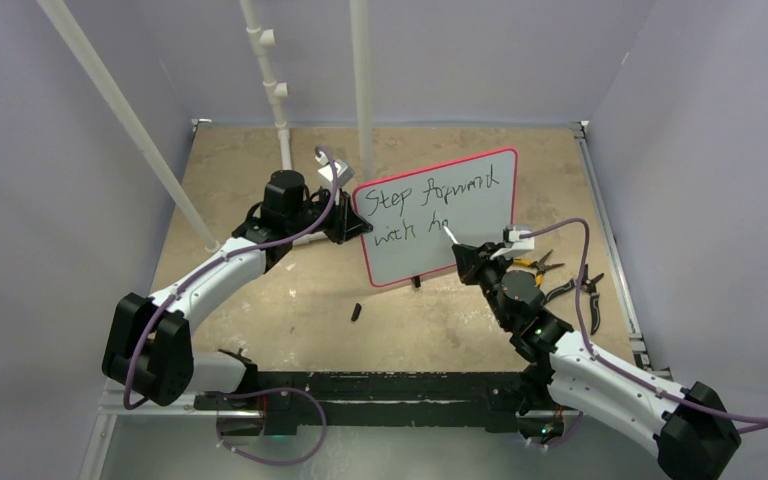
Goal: Write a sentence on the whiteboard
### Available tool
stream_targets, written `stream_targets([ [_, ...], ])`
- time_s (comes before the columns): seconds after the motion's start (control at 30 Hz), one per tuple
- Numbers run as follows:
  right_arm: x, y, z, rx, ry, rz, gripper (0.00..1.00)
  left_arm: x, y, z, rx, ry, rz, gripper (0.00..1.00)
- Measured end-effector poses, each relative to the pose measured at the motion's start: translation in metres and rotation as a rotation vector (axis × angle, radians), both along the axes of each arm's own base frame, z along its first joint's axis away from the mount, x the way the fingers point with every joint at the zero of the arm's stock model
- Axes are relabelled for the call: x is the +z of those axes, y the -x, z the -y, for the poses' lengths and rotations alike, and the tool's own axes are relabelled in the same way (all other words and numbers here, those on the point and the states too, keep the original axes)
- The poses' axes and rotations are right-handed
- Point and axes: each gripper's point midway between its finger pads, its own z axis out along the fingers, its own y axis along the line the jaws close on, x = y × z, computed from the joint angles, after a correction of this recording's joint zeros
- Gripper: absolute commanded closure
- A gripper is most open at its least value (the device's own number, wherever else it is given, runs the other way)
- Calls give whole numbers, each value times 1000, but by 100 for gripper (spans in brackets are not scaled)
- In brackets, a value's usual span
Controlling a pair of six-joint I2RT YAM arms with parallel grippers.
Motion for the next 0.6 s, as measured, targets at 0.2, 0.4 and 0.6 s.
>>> stream_targets([
  [0.2,-1,0,1,-7,-11,-10,100,0,0,0,0,0,0,100],
  [0.4,-2,0,1,-14,-20,-17,100,0,0,0,0,0,0,100],
  [0.6,-5,0,4,-30,-22,-28,100,0,0,0,0,0,0,100],
])
